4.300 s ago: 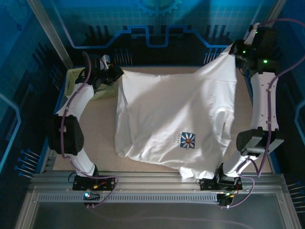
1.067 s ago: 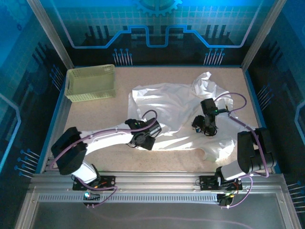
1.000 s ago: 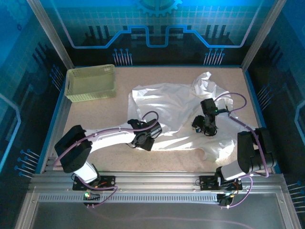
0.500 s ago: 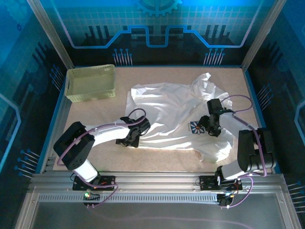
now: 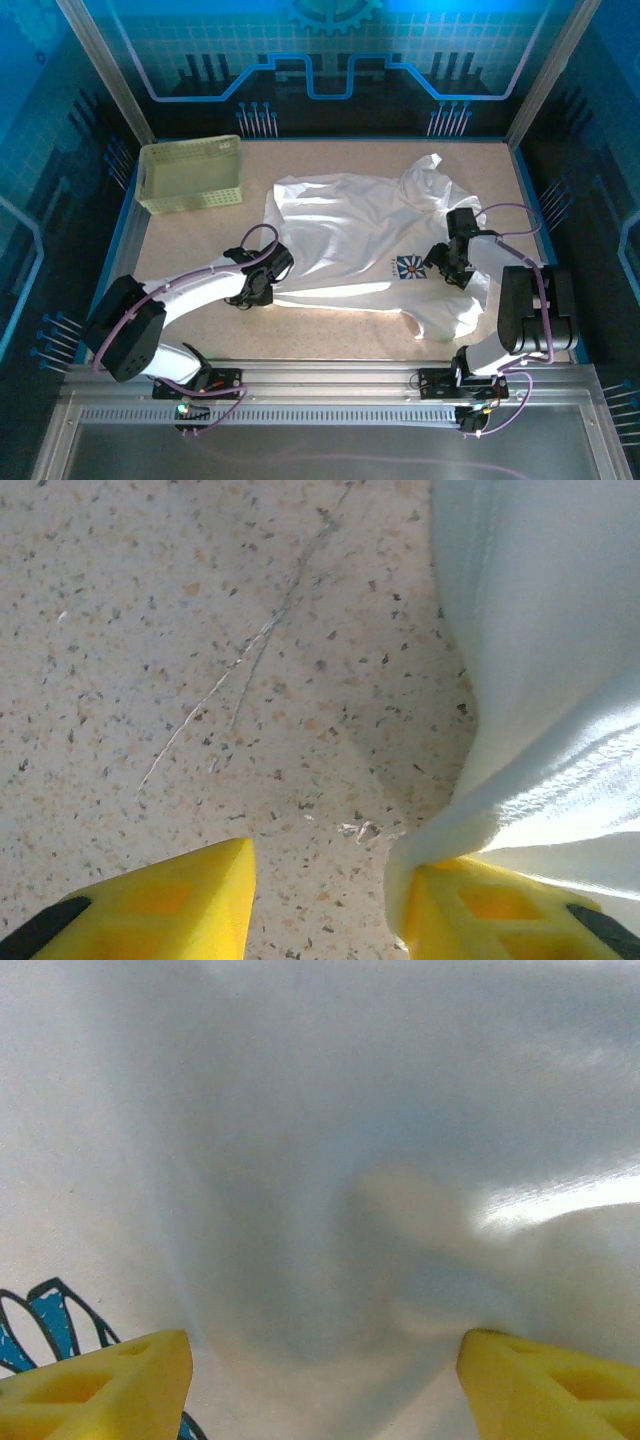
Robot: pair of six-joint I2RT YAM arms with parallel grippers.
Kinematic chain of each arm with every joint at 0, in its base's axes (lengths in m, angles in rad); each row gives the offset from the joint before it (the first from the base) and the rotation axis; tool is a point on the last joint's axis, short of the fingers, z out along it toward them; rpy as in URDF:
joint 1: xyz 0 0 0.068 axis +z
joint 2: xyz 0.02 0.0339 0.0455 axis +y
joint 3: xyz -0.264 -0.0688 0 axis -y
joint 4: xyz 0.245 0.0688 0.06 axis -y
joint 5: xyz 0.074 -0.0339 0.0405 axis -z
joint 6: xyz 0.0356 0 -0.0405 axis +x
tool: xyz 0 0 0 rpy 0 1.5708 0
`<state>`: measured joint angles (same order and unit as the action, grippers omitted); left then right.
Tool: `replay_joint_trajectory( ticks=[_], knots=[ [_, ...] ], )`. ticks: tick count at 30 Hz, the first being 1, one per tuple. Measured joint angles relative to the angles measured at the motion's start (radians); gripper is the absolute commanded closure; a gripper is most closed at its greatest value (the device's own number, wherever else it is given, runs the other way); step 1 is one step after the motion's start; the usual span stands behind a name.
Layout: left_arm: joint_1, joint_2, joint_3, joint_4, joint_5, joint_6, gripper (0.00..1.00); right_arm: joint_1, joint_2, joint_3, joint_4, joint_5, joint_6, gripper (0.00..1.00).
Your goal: Fold the inside-out t-shirt
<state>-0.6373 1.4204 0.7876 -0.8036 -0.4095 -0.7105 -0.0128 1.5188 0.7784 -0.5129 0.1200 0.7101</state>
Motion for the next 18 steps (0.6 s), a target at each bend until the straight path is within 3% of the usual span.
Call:
replay_joint_trajectory(
  ticks=[7,14,16,18],
  knots=[
    [-0.024,-0.079,-0.003,0.018,0.025,0.01,0.65,-0.011,-0.011,0.0,0.0,-0.008,-0.031,0.26],
    [-0.095,-0.146,-0.048,0.129,0.158,0.032,0.72,0.042,-0.12,0.017,-0.068,0.008,-0.084,0.25],
    [-0.095,-0.15,-0.058,0.126,0.166,0.03,0.55,0.092,-0.146,0.038,-0.097,0.024,-0.09,0.25],
    [-0.099,-0.149,-0.057,0.11,0.16,0.022,0.5,0.15,-0.167,0.054,-0.122,0.043,-0.091,0.25]
  ],
)
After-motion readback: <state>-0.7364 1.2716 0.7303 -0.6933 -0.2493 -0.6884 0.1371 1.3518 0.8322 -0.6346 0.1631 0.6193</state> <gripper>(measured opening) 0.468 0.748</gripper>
